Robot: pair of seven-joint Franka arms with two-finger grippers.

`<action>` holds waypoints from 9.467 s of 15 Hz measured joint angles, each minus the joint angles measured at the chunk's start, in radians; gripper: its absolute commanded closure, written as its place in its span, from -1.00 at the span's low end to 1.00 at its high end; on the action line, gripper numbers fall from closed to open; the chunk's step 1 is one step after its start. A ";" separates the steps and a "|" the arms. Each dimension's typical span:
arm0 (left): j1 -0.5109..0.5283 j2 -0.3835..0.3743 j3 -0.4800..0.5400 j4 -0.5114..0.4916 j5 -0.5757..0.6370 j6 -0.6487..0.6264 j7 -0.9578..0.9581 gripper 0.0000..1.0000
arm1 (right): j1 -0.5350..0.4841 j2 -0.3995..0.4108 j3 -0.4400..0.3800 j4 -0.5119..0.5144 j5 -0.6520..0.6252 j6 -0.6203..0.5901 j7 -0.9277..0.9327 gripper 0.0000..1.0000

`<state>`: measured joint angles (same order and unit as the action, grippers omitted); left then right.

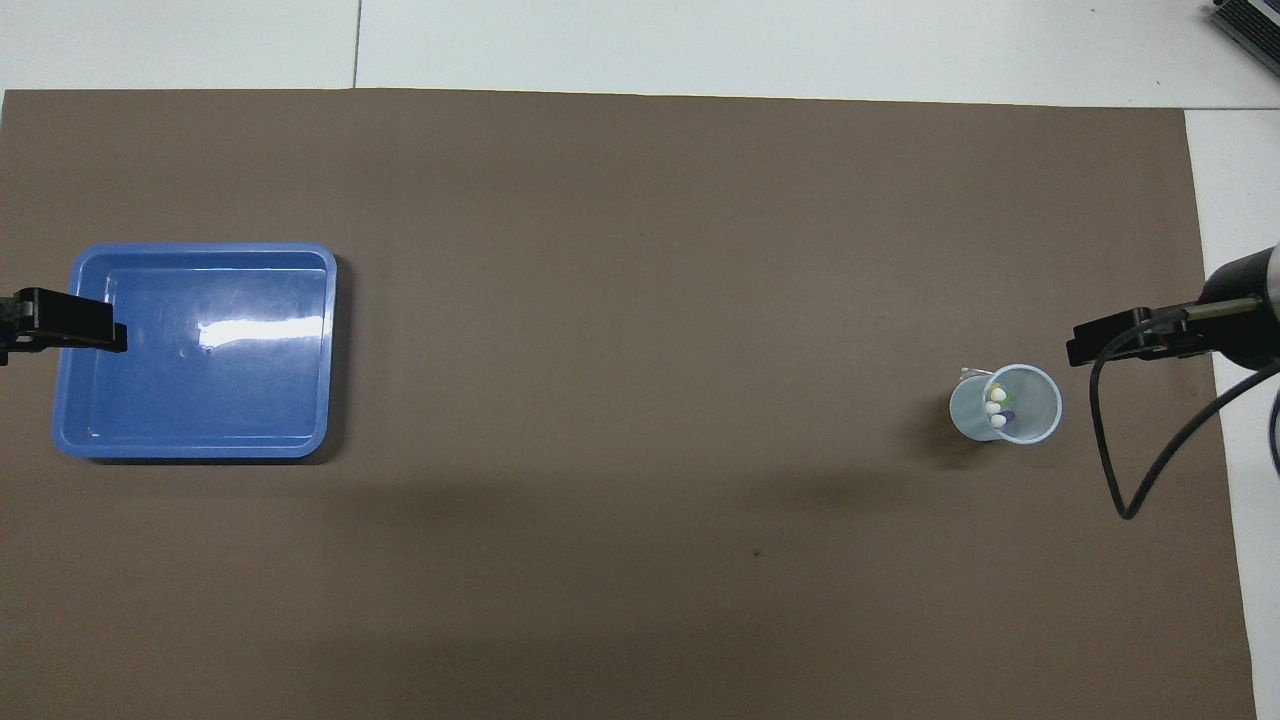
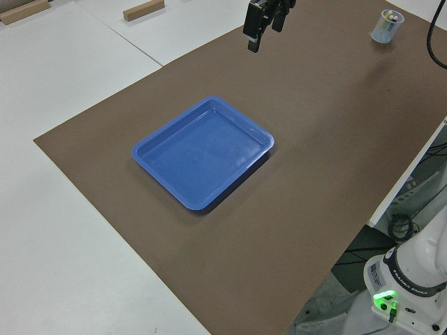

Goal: Right arm passes pens to left for tray arrangement
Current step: 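Lower the right gripper into the white cup and grasp a yellow pen, then lift the yellow pen from the cup while the left gripper rises open, then carry the yellow pen toward the open left gripper with the right gripper, then close the left gripper on the yellow pen and open the right gripper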

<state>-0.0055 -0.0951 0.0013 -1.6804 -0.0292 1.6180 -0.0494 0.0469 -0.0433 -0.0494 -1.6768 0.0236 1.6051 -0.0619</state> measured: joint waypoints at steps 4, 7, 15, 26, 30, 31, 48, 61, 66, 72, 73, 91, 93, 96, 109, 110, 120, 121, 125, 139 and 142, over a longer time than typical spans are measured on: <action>0.000 0.000 0.000 0.000 0.000 0.000 0.000 -1.00 | 0.000 0.000 0.000 0.000 0.000 0.000 0.000 -1.00; 0.000 0.000 0.000 0.000 0.000 0.000 0.000 -1.00 | 0.000 0.000 0.000 -0.002 0.000 -0.005 0.000 -1.00; 0.001 0.000 0.000 0.000 0.000 0.000 0.000 -1.00 | 0.001 -0.020 0.000 -0.075 0.000 0.021 -0.158 -1.00; 0.063 -0.016 0.006 0.000 0.000 -0.002 0.000 -1.00 | 0.003 -0.072 0.000 -0.281 0.000 0.230 -0.309 -1.00; 0.068 -0.028 0.004 0.000 0.000 -0.041 0.000 -1.00 | 0.013 -0.076 0.001 -0.303 0.000 0.246 -0.224 -1.00; 0.068 -0.030 0.002 0.000 0.000 -0.059 0.000 -1.00 | 0.019 -0.076 0.001 -0.313 0.000 0.257 -0.213 -1.00; -0.049 -0.068 -0.034 -0.069 -0.048 -0.095 -0.164 -1.00 | 0.015 0.041 -0.003 -0.354 0.001 0.303 0.157 -0.84; -0.148 -0.219 -0.040 -0.422 -0.459 0.362 -0.614 -1.00 | -0.015 0.109 -0.005 -0.356 0.004 0.340 0.167 0.15; -0.257 -0.268 -0.050 -0.555 -0.520 0.572 -0.885 -1.00 | -0.015 0.109 -0.005 -0.367 0.004 0.341 0.168 0.35; -0.319 -0.272 -0.047 -0.566 -0.586 0.606 -1.050 -1.00 | -0.015 0.104 -0.004 -0.375 0.004 0.340 0.161 1.00; -0.317 -0.272 -0.042 -0.567 -0.600 0.603 -1.050 -1.00 | -0.015 0.101 -0.004 -0.374 0.004 0.339 0.157 1.00; -0.407 0.012 -0.038 -0.554 -0.733 0.937 -1.041 -1.00 | -0.011 0.109 0.002 -0.205 -0.091 0.221 -0.202 1.00; -0.405 0.040 -0.034 -0.518 -0.756 0.940 -1.041 -1.00 | -0.009 0.103 0.012 -0.154 -0.090 0.145 -0.202 1.00; -0.400 0.052 -0.031 -0.479 -0.789 0.932 -1.042 -1.00 | -0.008 0.088 0.031 -0.039 -0.089 0.017 -0.222 1.00; -0.314 0.045 -0.029 -0.363 -0.907 0.758 -1.215 -1.00 | 0.000 0.077 0.155 0.085 0.249 0.053 -0.045 1.00; -0.314 0.040 -0.030 -0.362 -0.907 0.746 -1.244 -1.00 | 0.000 0.075 0.179 0.061 0.283 0.117 -0.016 1.00; -0.341 0.018 -0.050 -0.367 -0.907 0.711 -1.405 -1.00 | 0.195 0.016 0.326 -0.163 0.433 0.571 0.411 1.00; -0.351 0.018 -0.051 -0.370 -0.907 0.711 -1.405 -1.00 | 0.230 0.016 0.327 -0.169 0.433 0.605 0.451 1.00; -0.373 0.013 -0.053 -0.384 -0.907 0.688 -1.403 -0.97 | 0.278 0.011 0.327 -0.177 0.433 0.636 0.492 1.00; -0.372 -0.043 -0.054 -0.435 -0.907 0.523 -1.334 -0.96 | 0.276 0.011 0.322 -0.179 0.433 0.636 0.492 1.00; -0.373 -0.056 -0.055 -0.450 -0.907 0.523 -1.336 -0.77 | 0.276 0.011 0.322 -0.179 0.433 0.636 0.492 1.00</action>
<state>-0.3788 -0.1506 -0.0534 -2.1305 -0.9361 2.1406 -1.3855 0.3232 -0.0323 0.2723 -1.8559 0.4567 2.2412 0.4299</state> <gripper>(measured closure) 0.022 0.811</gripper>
